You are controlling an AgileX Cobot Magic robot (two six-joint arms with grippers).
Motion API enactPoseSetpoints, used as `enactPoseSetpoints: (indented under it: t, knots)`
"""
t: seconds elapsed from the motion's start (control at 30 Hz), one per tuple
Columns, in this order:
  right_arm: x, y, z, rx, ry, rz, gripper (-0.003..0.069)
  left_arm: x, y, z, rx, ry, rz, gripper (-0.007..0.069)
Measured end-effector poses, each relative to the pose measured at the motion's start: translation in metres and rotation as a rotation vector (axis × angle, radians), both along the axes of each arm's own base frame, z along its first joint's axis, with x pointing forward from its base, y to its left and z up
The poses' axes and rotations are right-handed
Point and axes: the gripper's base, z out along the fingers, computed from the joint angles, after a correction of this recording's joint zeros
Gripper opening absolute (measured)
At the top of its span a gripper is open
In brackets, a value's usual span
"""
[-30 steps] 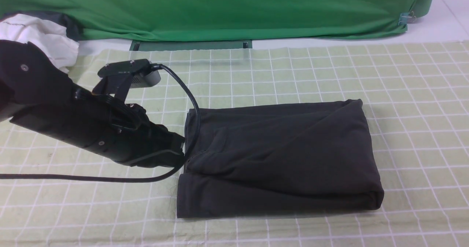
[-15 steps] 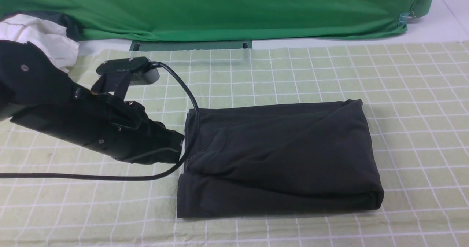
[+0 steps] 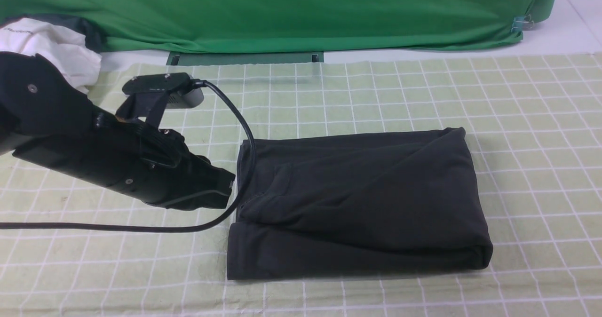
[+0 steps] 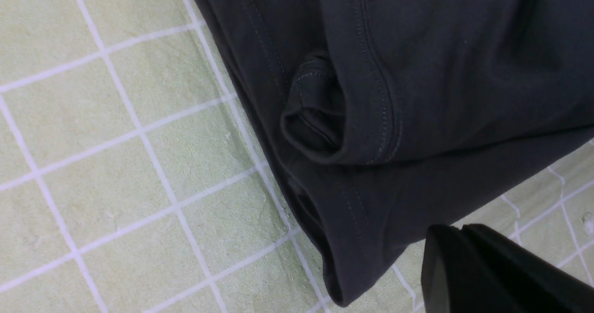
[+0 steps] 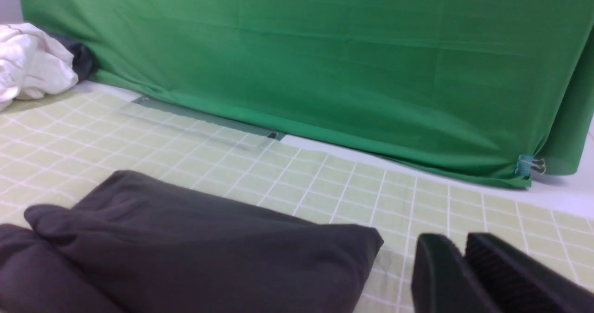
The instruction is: Fold a long-sleeved shirt over a green coffee tablecloth.
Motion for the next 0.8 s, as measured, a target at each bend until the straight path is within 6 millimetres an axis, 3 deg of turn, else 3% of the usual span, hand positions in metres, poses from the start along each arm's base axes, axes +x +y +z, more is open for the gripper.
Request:
enactPoseSetpoints:
  t: [0.2, 0.53, 0.8]
  knots:
    - [0.003, 0.0, -0.033, -0.059, 0.058, -0.019, 0.0106, 0.0, 0.0, 0.0, 0.003, -0.001, -0.001, 0.0013]
    - [0.001, -0.016, -0.081, -0.131, 0.133, -0.236, 0.0125, 0.0, 0.001, 0.0, 0.01, -0.006, -0.002, 0.0013]
    - [0.0, -0.02, -0.081, -0.147, 0.106, -0.301, 0.0144, 0.004, 0.002, 0.001, 0.013, -0.042, 0.017, 0.0013]
